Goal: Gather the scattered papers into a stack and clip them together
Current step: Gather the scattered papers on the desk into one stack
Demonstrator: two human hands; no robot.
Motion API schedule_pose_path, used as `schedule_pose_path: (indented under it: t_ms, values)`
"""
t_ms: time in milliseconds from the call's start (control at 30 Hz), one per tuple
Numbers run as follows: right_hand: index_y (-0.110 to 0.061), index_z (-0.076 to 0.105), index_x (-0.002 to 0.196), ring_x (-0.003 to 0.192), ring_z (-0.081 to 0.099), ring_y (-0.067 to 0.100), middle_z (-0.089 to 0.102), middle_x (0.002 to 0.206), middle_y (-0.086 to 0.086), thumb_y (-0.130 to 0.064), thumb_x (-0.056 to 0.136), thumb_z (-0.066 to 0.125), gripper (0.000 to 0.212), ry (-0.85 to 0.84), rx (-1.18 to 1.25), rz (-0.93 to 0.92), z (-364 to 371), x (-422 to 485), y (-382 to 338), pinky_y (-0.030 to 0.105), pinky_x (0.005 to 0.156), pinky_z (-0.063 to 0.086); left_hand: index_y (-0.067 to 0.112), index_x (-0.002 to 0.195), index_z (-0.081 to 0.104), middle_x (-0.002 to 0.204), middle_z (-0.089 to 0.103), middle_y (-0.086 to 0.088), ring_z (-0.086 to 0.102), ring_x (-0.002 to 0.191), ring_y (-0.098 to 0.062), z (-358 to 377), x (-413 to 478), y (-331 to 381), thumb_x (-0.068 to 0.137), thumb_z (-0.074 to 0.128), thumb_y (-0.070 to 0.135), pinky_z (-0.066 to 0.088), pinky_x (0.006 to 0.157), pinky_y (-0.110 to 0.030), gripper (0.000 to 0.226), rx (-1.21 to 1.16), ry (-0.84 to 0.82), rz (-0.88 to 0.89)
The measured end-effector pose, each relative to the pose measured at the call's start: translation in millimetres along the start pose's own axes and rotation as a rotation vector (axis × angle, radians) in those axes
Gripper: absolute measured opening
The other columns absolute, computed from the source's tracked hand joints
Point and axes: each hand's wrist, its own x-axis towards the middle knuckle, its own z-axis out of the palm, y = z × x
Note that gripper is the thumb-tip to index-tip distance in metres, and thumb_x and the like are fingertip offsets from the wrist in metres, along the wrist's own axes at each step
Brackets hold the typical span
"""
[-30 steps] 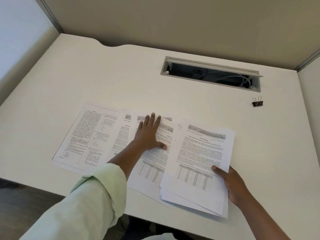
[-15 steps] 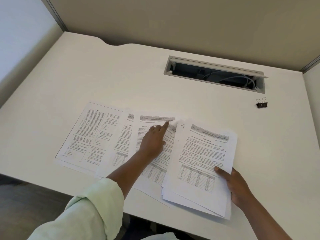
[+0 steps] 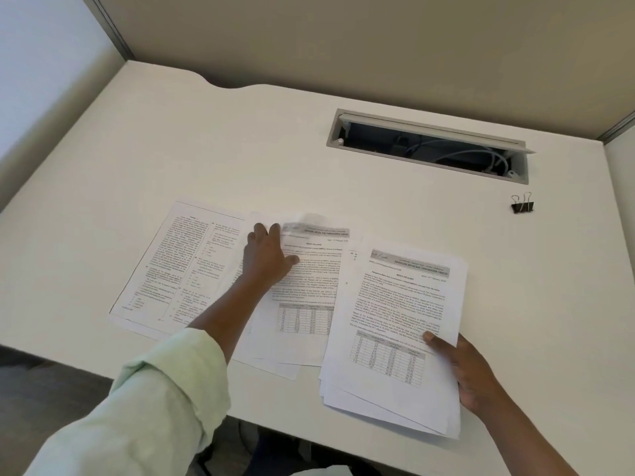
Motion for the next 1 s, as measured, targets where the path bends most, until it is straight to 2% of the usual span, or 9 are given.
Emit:
schedule_pose_path:
  t_ms: [67, 167, 233, 333, 533, 833, 1000]
  values:
    - [-0.014, 0.064, 0.136, 0.121, 0.067, 0.037, 0.071, 0.132, 0.013, -0.012, 0.092, 0.068, 0.043, 0.002, 0.000, -0.006, 1, -1, 0, 0.061, 0.111, 0.043, 0.013, 0.160, 0.021, 0.157, 0.030, -0.021, 0.034, 0.142, -0.040, -2, 5, -3, 0.080, 0.080, 0.054, 0.037, 0.112, -0.050, 0.107, 0.062, -0.009, 0.018]
    - [-0.014, 0.063, 0.137, 0.121, 0.067, 0.037, 0.070, 0.132, 0.013, -0.011, 0.094, 0.066, 0.043, 0.010, 0.010, -0.006, 1, -1, 1, 0.061, 0.111, 0.043, 0.015, 0.164, -0.007, 0.172, 0.000, -0.020, 0.004, 0.159, -0.039, -1, 14, -8, 0.077, 0.080, 0.062, 0.014, 0.125, -0.052, 0.132, 0.065, -0.082, 0.079]
    - [-0.014, 0.063, 0.136, 0.120, 0.068, 0.037, 0.071, 0.131, 0.013, -0.011, 0.094, 0.066, 0.043, 0.016, 0.009, -0.002, 2, -2, 1, 0.059, 0.110, 0.045, 0.016, 0.163, -0.016, 0.173, -0.009, -0.018, -0.008, 0.159, -0.037, 4, 17, -13, 0.077, 0.078, 0.066, 0.004, 0.128, -0.051, 0.137, 0.088, -0.122, 0.133]
    - [-0.013, 0.064, 0.135, 0.118, 0.069, 0.036, 0.072, 0.129, 0.012, -0.011, 0.093, 0.066, 0.042, 0.021, 0.008, -0.003, 5, -4, 1, 0.055, 0.107, 0.048, 0.015, 0.162, -0.019, 0.172, -0.011, -0.018, -0.009, 0.160, -0.033, 10, 18, -18, 0.080, 0.073, 0.067, 0.000, 0.129, -0.046, 0.135, 0.061, -0.133, 0.163]
    - [-0.014, 0.065, 0.134, 0.118, 0.069, 0.035, 0.072, 0.129, 0.011, -0.013, 0.091, 0.069, 0.044, 0.044, -0.006, -0.003, 12, -4, 4, 0.058, 0.110, 0.045, 0.015, 0.164, -0.011, 0.173, 0.004, -0.017, 0.001, 0.161, -0.031, 17, 7, -14, 0.085, 0.077, 0.051, 0.005, 0.129, -0.042, 0.123, -0.055, -0.068, 0.190]
    - [-0.014, 0.065, 0.134, 0.116, 0.070, 0.035, 0.073, 0.127, 0.011, -0.014, 0.090, 0.071, 0.044, 0.045, -0.021, -0.003, 33, -6, 11, 0.058, 0.108, 0.047, 0.026, 0.165, -0.008, 0.171, 0.021, -0.013, 0.020, 0.158, -0.026, 14, -8, 3, 0.090, 0.078, 0.028, 0.033, 0.120, -0.045, 0.115, -0.114, -0.112, 0.197]
    - [-0.013, 0.064, 0.135, 0.117, 0.069, 0.037, 0.073, 0.128, 0.013, -0.014, 0.089, 0.071, 0.047, 0.049, -0.016, -0.006, 46, -7, 15, 0.060, 0.109, 0.046, 0.026, 0.165, -0.002, 0.170, 0.027, -0.009, 0.043, 0.148, -0.029, 11, -13, 3, 0.092, 0.074, 0.022, 0.048, 0.106, -0.045, 0.106, -0.059, -0.115, 0.247]
